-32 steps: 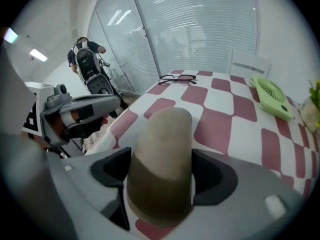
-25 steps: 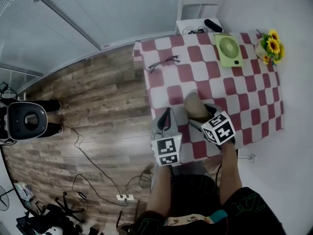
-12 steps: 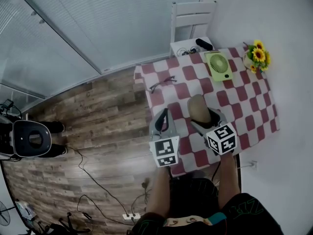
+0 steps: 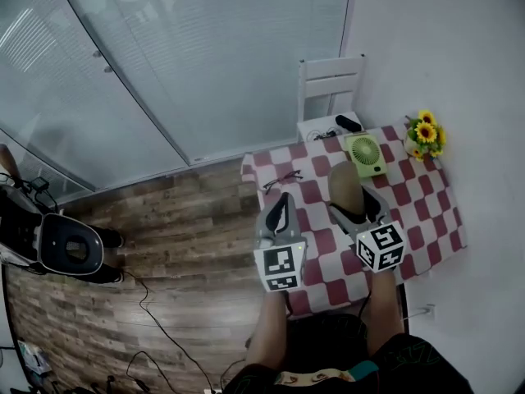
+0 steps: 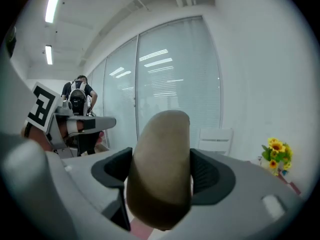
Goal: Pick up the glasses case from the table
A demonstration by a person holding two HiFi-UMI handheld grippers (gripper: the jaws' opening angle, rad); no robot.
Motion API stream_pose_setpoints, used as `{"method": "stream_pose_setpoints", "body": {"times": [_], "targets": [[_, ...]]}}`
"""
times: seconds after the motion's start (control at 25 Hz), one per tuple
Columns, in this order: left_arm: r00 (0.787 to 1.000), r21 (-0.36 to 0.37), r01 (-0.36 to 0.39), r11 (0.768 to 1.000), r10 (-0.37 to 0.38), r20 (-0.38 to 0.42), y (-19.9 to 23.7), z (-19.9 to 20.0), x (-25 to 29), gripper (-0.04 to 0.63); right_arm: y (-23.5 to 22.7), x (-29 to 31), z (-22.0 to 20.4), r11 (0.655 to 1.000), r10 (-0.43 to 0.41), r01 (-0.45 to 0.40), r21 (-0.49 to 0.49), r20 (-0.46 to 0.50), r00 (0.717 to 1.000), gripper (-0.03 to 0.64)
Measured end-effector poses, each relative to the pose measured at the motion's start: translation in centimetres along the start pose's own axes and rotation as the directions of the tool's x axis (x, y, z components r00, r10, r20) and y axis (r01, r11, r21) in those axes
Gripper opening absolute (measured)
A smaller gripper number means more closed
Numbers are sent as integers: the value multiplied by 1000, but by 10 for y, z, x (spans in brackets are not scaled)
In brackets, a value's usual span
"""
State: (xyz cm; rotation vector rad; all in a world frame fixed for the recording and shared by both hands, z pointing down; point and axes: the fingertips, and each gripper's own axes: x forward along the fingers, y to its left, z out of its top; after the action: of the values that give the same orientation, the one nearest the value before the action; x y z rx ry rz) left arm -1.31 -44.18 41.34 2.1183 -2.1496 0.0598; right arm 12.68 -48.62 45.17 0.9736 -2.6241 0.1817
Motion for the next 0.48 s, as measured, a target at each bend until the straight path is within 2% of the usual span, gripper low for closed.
{"method": "stream_pose_setpoints", "body": {"times": [0.2, 0.48], "targets": [[996, 44, -36, 998, 32, 86, -1, 40, -4, 11, -10, -13, 42, 1000, -12, 11, 4, 134, 991, 363], [987, 78, -82, 994, 70, 144, -7, 61, -4, 11, -25, -29, 71, 999, -16, 26, -44, 218, 976, 364]]}}
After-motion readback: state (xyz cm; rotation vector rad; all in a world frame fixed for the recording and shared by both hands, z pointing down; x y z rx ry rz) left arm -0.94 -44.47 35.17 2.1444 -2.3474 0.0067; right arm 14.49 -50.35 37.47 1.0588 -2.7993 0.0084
